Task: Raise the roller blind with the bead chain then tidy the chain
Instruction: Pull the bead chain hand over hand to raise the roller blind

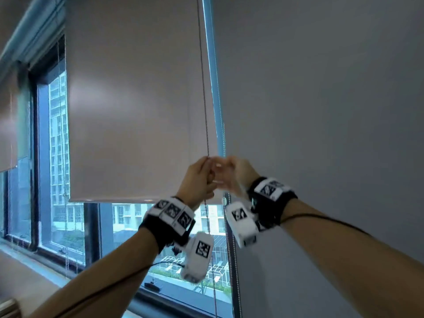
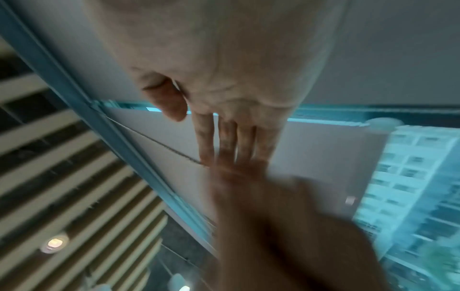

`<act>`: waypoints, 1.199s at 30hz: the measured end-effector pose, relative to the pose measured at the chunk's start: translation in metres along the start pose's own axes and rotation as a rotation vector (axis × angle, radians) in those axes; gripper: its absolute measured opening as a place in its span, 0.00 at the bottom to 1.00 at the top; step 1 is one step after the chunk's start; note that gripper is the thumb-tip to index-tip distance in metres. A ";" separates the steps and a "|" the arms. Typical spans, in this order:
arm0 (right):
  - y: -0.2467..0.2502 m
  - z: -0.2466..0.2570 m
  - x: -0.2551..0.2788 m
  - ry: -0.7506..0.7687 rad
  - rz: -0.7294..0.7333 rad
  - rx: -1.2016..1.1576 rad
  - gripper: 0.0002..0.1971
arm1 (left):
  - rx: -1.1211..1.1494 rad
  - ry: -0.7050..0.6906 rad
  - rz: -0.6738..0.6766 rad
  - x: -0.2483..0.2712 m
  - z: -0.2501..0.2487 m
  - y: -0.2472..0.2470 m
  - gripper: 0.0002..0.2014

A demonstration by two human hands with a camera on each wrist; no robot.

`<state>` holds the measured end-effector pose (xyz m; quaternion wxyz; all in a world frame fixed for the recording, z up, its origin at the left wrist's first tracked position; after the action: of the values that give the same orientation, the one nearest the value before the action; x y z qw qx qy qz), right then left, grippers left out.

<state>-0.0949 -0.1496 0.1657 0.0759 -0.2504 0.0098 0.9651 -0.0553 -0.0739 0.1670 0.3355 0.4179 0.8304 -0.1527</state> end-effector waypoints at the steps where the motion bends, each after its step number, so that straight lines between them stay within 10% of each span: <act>1: 0.003 0.018 -0.010 0.048 -0.044 -0.015 0.22 | 0.019 0.023 0.011 0.005 0.011 0.002 0.15; 11: -0.022 0.081 -0.046 0.328 -0.332 0.324 0.20 | 0.008 0.205 0.264 0.038 0.064 0.008 0.12; 21: -0.036 -0.008 -0.001 0.237 -0.143 0.385 0.19 | 0.210 0.122 0.132 -0.044 -0.048 0.020 0.25; 28: -0.028 -0.067 0.025 -0.010 0.127 0.432 0.21 | -0.013 -0.085 -0.036 -0.058 -0.072 0.021 0.13; 36: -0.022 0.089 -0.035 0.225 -0.037 0.103 0.22 | -0.026 -0.093 0.032 -0.031 -0.039 0.006 0.16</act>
<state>-0.1047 -0.1280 0.2609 0.1050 -0.3531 0.0633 0.9275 -0.0541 -0.0677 0.2171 0.3816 0.4190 0.8091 -0.1556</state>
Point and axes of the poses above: each hand's wrist, its own x-axis away from the middle knuckle, its own y-axis out of the back of the hand, z = x × y, the point moved 6 cm from there along -x, towards the middle knuckle, and after that the axes turned 5 degrees about x, right-handed, at the moved point
